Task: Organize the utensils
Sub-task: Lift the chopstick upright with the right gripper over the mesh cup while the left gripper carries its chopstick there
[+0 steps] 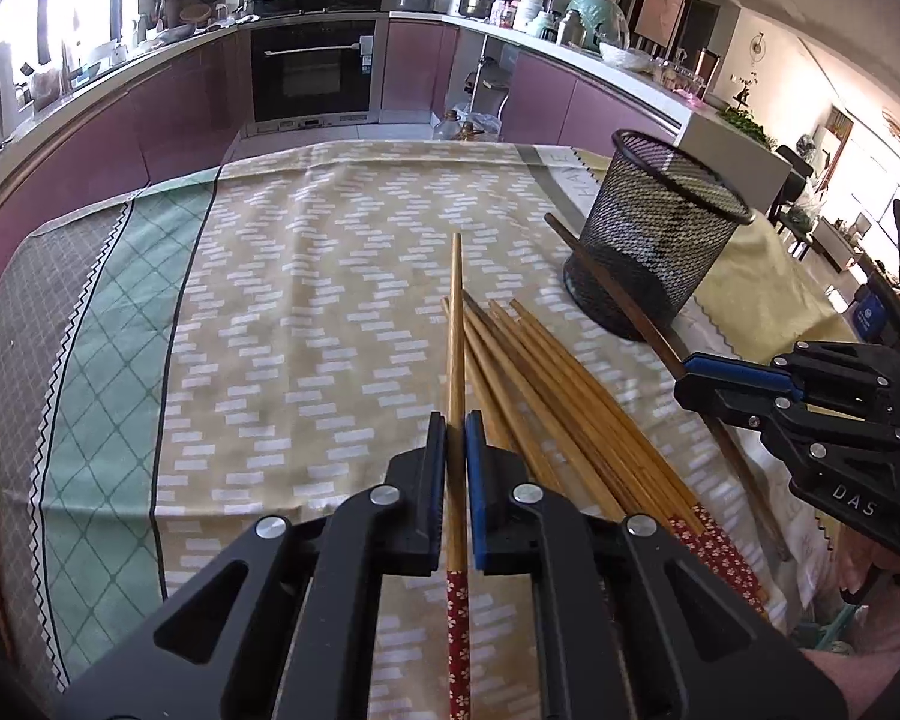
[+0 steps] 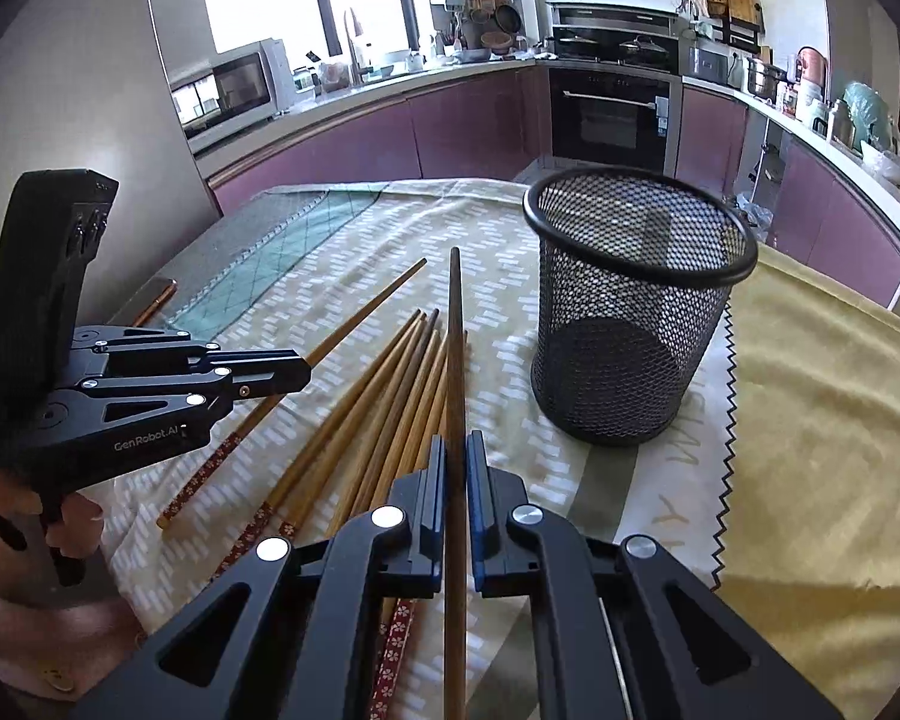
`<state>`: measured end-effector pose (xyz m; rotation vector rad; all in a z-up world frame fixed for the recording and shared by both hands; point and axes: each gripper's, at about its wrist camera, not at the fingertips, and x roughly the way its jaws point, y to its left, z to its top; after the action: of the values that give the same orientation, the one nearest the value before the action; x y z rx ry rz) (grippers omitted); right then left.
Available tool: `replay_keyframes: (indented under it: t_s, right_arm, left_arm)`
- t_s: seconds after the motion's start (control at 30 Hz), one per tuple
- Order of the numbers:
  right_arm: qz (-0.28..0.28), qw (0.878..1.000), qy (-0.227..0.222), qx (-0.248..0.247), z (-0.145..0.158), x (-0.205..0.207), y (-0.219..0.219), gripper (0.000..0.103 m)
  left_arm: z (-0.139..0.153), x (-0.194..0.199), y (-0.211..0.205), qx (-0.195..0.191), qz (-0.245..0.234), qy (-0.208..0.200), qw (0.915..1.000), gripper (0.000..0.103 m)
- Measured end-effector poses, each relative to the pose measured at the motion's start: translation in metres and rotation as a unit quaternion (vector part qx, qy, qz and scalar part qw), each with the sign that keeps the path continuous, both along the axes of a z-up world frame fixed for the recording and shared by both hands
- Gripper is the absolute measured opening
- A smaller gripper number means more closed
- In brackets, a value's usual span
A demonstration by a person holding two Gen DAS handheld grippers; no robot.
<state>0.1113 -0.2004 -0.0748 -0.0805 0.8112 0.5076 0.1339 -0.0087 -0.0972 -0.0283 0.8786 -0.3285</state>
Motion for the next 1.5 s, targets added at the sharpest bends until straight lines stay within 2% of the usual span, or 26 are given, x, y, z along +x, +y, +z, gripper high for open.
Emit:
replay_keyframes:
  t_s: [0.2, 0.53, 0.83, 1.03, 1.2, 1.5]
  right_arm:
    - [-0.008, 0.998, -0.039, 0.046, 0.033, -0.008, -0.020, 0.006]
    - [-0.025, 0.990, -0.104, 0.096, 0.076, -0.011, -0.049, 0.006]
    - [-0.032, 0.979, -0.156, 0.125, 0.122, 0.003, -0.070, 0.006]
    - [-0.052, 0.973, -0.184, 0.127, 0.141, 0.022, -0.083, 0.006]
    - [-0.067, 0.973, -0.185, 0.119, 0.139, 0.041, -0.089, 0.006]
    - [-0.077, 0.970, -0.197, 0.120, 0.139, 0.052, -0.088, 0.006]
  left_arm:
    - [0.047, -0.018, 0.005, -0.039, -0.028, -0.047, 0.9977, 0.007]
    - [0.118, -0.035, 0.001, -0.091, -0.066, -0.119, 0.9865, 0.007]
    - [0.162, -0.003, -0.023, -0.141, -0.068, -0.155, 0.9754, 0.007]
    - [0.190, 0.018, -0.050, -0.147, -0.066, -0.193, 0.9678, 0.007]
    - [0.191, 0.033, -0.074, -0.128, -0.063, -0.207, 0.9680, 0.007]
    - [0.155, 0.063, -0.093, -0.104, -0.060, -0.177, 0.9768, 0.007]
